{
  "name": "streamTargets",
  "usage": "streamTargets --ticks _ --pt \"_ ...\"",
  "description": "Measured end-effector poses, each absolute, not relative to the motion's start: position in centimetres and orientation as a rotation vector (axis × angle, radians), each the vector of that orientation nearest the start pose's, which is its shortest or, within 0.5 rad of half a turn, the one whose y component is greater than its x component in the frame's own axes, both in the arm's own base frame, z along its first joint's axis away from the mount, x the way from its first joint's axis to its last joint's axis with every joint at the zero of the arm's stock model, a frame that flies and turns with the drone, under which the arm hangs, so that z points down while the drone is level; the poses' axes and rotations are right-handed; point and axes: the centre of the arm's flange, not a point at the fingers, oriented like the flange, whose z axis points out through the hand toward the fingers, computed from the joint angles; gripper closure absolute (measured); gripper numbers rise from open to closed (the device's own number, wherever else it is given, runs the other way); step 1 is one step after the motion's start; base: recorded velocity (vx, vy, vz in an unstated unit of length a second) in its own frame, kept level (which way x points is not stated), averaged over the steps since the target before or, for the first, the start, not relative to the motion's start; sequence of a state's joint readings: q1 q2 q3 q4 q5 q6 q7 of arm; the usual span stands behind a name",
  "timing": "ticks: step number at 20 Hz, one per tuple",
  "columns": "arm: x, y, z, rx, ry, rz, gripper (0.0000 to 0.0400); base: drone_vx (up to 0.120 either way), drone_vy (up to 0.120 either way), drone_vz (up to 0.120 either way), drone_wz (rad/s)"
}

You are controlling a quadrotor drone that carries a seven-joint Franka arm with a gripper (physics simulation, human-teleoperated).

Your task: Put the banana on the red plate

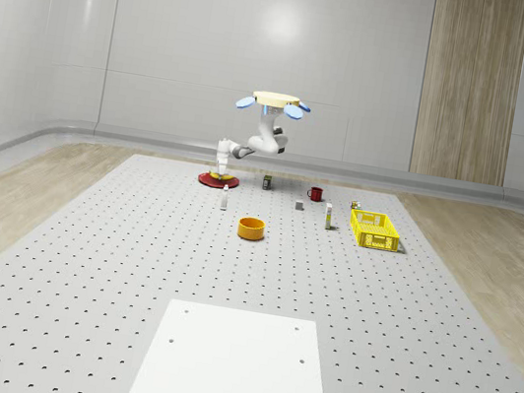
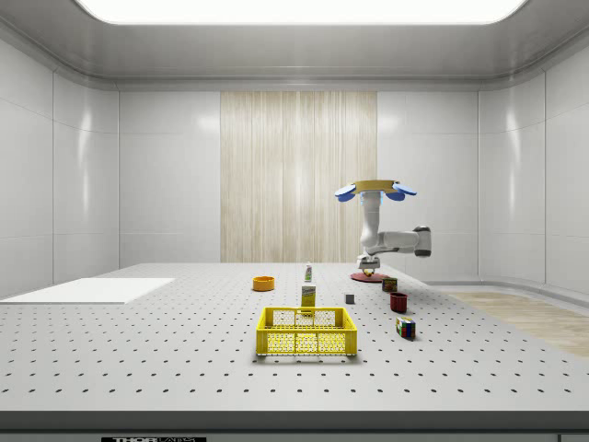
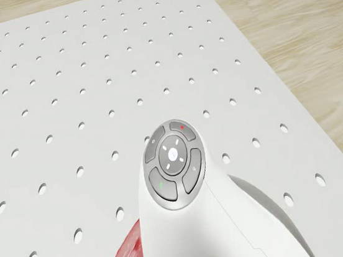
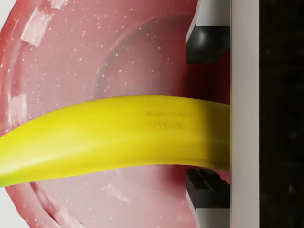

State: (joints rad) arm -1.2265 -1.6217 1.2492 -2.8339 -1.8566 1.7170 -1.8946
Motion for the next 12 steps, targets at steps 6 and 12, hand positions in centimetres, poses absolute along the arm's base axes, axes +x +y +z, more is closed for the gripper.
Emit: streamTargets --ticks 6,12 --pt "30.7 -0.2 50.9 -0.005 -0.004 3.472 0.0012 0.000 0.000 0.000 0.000" --pt "30.7 -0.2 49.2 -0.003 -0.003 3.477 0.0003 0.000 0.000 0.000 0.000"
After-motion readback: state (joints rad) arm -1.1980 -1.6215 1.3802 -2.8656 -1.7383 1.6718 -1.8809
